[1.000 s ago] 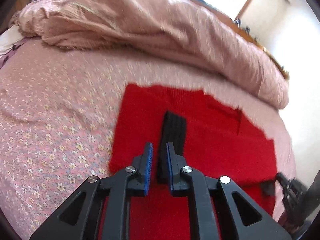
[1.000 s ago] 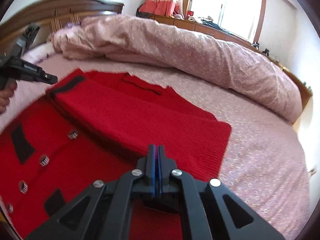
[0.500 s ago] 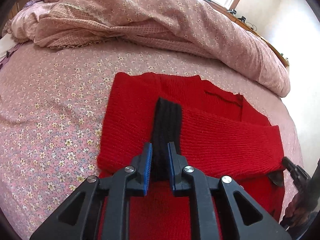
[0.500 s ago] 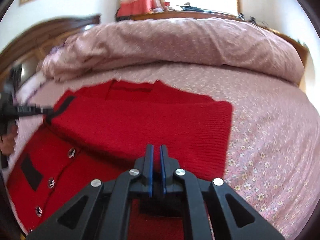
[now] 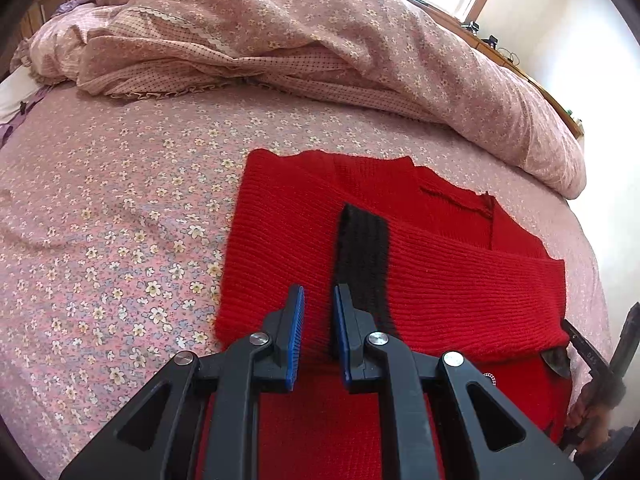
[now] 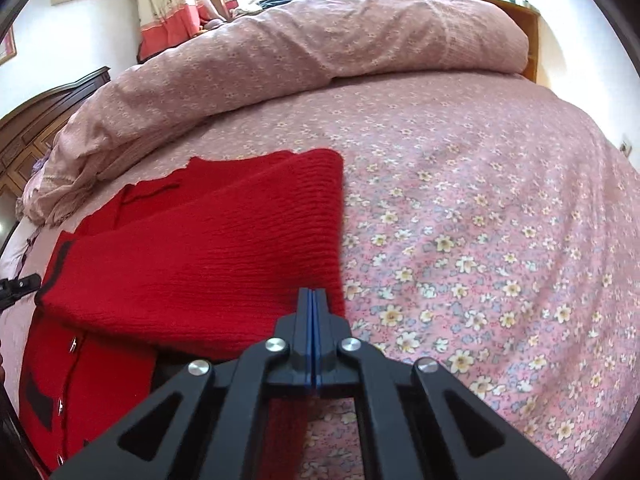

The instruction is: Fold small clothes

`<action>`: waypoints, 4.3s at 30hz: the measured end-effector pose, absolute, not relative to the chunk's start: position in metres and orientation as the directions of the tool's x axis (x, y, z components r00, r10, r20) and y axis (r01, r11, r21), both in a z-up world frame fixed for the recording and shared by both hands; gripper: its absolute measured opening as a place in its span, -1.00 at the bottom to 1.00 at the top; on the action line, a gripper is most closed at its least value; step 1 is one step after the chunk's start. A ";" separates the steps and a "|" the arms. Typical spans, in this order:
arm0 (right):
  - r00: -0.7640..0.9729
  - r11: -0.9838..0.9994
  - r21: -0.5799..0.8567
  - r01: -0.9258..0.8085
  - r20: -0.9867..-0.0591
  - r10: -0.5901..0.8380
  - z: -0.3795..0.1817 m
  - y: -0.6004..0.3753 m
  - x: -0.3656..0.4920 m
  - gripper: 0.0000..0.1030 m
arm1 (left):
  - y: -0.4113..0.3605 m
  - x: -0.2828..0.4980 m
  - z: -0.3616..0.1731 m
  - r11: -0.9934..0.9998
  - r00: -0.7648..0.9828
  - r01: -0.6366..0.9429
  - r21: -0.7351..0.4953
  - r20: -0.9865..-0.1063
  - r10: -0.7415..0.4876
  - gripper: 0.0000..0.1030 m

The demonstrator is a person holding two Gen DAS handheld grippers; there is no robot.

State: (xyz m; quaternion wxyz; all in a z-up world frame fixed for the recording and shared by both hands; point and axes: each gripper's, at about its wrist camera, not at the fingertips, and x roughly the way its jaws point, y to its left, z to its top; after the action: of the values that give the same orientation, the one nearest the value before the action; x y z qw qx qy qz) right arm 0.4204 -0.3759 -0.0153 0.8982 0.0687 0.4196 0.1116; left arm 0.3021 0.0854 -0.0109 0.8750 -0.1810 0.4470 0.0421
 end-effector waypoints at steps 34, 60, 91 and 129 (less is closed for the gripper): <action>0.601 0.964 0.163 -0.208 -0.757 0.258 -0.008 -0.341 0.418 -1.00 | 0.134 0.287 -0.021 0.915 0.593 -0.320 -0.246 -0.805 -0.009 -0.97; 0.645 0.990 0.071 -0.118 -0.752 0.131 -0.009 -0.351 0.413 -1.00 | 0.101 0.299 -0.044 0.953 0.559 -0.295 -0.066 -0.821 0.116 -1.00; 0.696 0.980 0.139 -0.140 -0.691 0.197 0.014 -0.340 0.395 -0.85 | 0.083 0.305 -0.050 0.981 0.582 -0.187 -0.055 -0.810 0.066 -1.00; 0.700 0.963 0.270 0.008 -0.689 0.188 -0.021 -0.372 0.398 -1.00 | 0.085 0.295 -0.045 0.972 0.619 -0.231 -0.040 -0.777 0.115 -1.00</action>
State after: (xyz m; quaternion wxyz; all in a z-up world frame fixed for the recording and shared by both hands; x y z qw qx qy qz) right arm 0.3978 -0.3724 -0.0212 0.9132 0.1272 0.3841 0.0493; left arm 0.2948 0.0847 -0.0452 0.8971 -0.0680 0.4257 0.0963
